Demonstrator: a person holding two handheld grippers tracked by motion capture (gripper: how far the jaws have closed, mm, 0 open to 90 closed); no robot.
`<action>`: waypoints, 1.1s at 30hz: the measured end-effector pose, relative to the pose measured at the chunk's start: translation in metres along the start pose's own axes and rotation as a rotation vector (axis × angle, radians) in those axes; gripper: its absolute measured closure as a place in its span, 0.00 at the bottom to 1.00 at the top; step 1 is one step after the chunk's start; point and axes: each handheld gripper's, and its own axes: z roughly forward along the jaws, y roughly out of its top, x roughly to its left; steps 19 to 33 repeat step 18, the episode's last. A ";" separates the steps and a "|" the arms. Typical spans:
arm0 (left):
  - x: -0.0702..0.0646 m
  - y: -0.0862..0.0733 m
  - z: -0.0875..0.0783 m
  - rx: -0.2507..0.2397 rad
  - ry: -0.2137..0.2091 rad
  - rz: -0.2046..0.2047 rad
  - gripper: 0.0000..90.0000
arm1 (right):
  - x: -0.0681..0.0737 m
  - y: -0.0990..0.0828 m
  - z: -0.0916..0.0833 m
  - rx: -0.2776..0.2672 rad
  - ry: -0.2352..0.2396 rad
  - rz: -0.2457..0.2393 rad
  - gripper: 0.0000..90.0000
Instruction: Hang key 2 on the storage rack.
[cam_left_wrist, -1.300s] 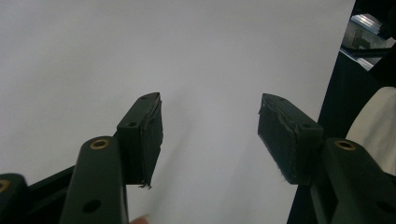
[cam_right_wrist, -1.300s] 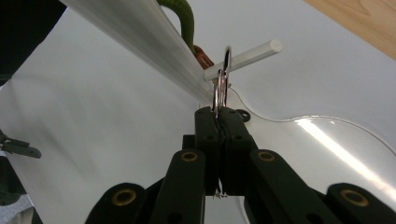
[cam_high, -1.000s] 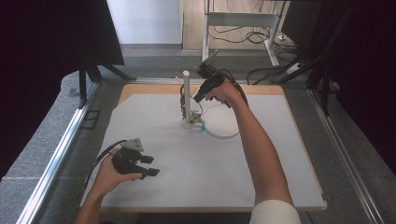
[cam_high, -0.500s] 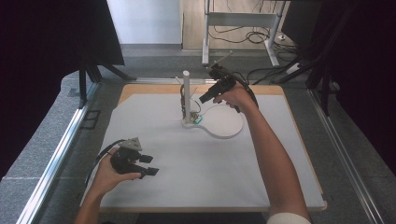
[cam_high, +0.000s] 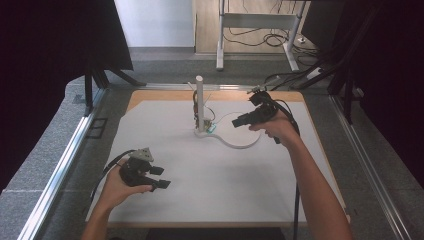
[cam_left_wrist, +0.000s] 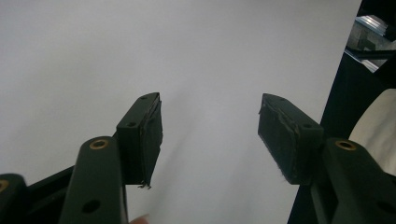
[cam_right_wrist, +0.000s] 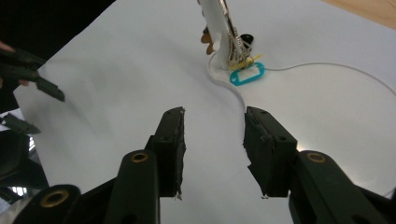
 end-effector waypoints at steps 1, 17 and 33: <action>-0.001 0.000 0.001 -0.006 0.000 -0.007 0.45 | 0.001 -0.006 -0.002 -0.008 0.004 -0.002 0.63; 0.000 0.001 0.005 0.009 0.004 -0.011 0.44 | 0.006 -0.123 -0.001 -0.084 -0.033 0.033 0.56; 0.000 0.001 0.005 0.011 0.005 -0.010 0.44 | 0.006 -0.123 -0.002 -0.089 -0.037 0.036 0.56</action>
